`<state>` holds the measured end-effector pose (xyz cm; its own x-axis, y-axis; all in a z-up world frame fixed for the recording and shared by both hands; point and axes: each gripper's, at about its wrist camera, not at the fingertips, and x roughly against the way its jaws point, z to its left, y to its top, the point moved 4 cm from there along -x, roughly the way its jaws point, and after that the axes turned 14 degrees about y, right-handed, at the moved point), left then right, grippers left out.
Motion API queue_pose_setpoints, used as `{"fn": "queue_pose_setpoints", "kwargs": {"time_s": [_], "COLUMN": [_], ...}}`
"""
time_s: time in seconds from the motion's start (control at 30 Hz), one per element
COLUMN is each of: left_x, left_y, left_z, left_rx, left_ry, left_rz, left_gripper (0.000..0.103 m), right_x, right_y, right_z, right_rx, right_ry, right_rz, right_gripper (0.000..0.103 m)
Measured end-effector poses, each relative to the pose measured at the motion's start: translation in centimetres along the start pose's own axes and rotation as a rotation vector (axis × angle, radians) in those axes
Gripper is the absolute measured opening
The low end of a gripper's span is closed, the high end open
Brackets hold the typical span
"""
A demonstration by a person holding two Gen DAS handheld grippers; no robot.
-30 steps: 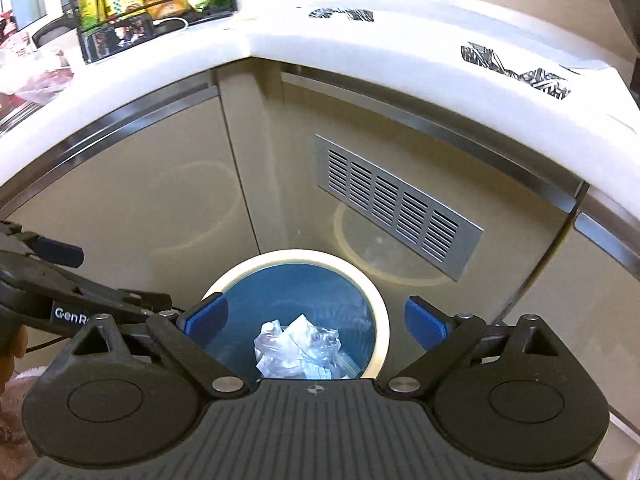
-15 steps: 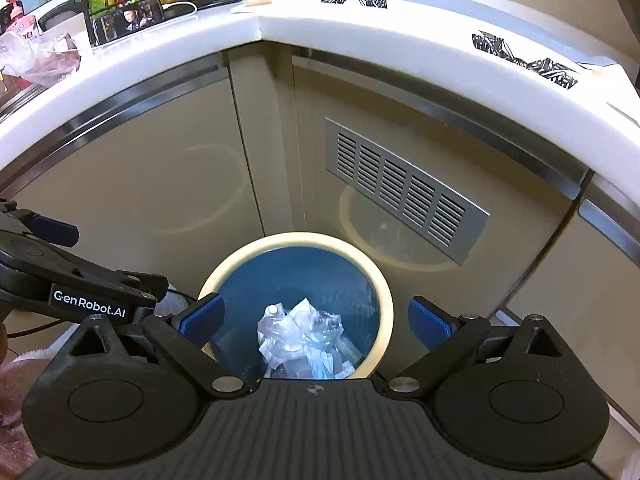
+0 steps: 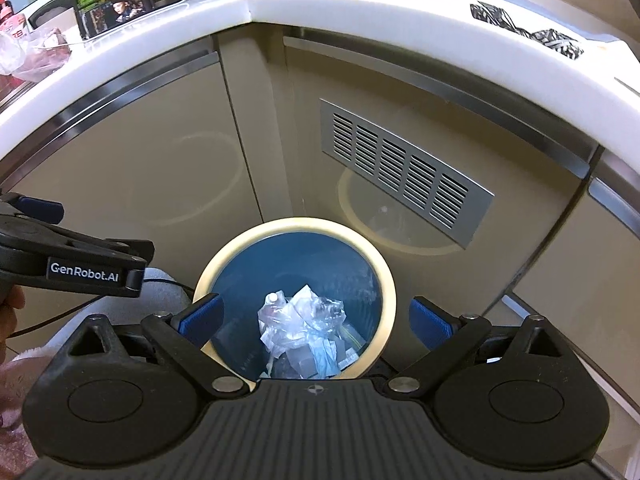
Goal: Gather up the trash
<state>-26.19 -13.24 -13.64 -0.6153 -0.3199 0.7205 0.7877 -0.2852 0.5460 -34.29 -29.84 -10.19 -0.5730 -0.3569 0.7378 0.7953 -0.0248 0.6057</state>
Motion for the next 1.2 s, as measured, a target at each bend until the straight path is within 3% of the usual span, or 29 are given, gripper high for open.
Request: {"fn": "queue_pose_setpoints", "kwargs": {"time_s": [0.23,1.2], "left_x": [-0.2,-1.3], "left_y": [0.0,-0.3], "left_z": [-0.8,-1.9], "left_rx": [-0.049,-0.075], "left_ry": [-0.08,-0.066], "left_rz": [0.031,0.076], "left_gripper": [0.103,0.103], "right_x": [-0.3,-1.2], "right_y": [-0.2,-0.2], "right_z": [-0.6,-1.1], "right_rx": [-0.032,-0.06], "right_ry": [-0.007,-0.028], "right_rz": [0.004,0.05], "right_gripper": [0.099,0.1]}}
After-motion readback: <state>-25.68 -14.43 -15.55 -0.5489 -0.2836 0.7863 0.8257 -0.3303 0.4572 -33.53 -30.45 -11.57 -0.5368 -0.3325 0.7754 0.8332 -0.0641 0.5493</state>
